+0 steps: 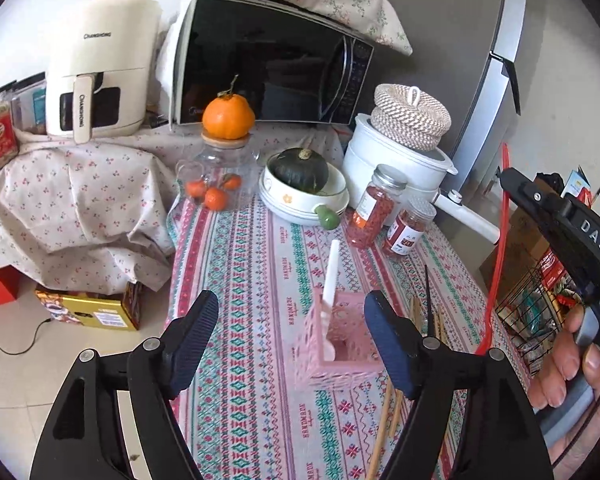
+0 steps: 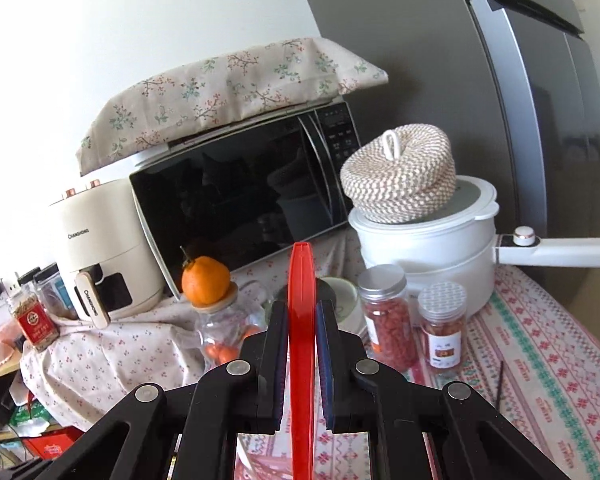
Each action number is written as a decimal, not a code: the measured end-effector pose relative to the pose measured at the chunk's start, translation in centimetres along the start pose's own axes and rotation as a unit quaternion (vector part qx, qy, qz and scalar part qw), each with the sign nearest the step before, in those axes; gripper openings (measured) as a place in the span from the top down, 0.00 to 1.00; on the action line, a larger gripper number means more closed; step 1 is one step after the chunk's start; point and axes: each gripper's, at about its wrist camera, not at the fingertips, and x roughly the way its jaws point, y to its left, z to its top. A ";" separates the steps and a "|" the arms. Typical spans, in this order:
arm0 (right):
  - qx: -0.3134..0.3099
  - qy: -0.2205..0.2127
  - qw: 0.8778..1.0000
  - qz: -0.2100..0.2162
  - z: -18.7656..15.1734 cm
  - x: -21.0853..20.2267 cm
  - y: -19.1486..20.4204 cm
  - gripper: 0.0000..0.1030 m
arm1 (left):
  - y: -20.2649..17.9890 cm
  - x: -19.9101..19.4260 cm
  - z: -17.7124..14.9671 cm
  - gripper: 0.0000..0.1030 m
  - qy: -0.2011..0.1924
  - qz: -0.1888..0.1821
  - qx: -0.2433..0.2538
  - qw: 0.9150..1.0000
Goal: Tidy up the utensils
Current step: 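Lower the red spoon into the pink basket and open the right tool, then move the left tool to the chopstick pile and grasp one wooden chopstick, then grasp a wooden chopstick with the right tool while the left lifts its chopstick, then carry both chopsticks upright over the pink basket and open both tools to drop them, then return the left tool to the chopstick pile and grasp another wooden chopstick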
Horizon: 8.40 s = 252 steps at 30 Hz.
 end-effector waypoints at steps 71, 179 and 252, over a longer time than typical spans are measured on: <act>0.061 0.375 0.915 -0.135 -8.1 -2.5 -18.6 0.14 | -12.9 13.0 -10.0 0.85 0.246 -0.030 0.080 0.965; -0.008 0.136 0.989 0.063 1.7 -4.2 -2.3 0.94 | -4.7 -0.1 2.3 0.93 -0.054 -0.032 0.016 0.998; 0.052 0.329 0.933 -0.134 -4.5 -2.8 -21.5 0.17 | -19.3 9.7 -7.2 0.18 0.201 -0.034 0.140 0.969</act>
